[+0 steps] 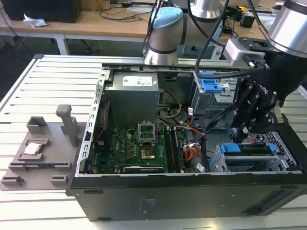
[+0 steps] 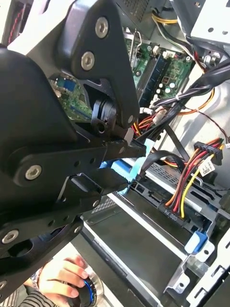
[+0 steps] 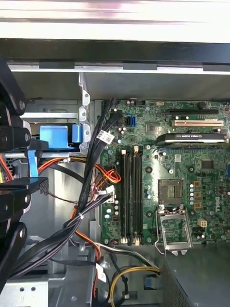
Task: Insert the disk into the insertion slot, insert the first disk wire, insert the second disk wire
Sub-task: 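Insert the second disk wire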
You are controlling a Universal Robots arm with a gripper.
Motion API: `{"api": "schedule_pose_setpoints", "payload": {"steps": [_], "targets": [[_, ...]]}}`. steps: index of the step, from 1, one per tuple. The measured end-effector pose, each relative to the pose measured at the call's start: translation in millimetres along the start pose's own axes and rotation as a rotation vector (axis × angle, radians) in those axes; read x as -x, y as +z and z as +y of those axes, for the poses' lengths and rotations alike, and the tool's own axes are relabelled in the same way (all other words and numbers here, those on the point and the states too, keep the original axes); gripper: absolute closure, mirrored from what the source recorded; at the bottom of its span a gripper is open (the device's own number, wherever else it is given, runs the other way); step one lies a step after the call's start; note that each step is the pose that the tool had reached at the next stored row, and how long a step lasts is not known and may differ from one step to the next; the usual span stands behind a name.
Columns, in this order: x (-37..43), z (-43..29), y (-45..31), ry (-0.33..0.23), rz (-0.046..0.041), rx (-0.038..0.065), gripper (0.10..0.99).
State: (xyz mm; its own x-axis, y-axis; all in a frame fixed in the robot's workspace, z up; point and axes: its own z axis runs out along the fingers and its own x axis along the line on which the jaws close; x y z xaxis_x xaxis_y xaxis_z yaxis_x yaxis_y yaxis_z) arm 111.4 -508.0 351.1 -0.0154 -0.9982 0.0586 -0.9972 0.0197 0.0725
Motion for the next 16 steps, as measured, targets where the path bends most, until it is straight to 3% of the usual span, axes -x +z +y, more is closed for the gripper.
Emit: {"api": "schedule_pose_setpoints", "payload": {"steps": [7,16], "targets": [[0.5,-2.0,8.0,-0.002,0.0106,0.0,0.725],[0.8,-5.1,12.2,-0.002,0.012,0.0,0.725]]}}
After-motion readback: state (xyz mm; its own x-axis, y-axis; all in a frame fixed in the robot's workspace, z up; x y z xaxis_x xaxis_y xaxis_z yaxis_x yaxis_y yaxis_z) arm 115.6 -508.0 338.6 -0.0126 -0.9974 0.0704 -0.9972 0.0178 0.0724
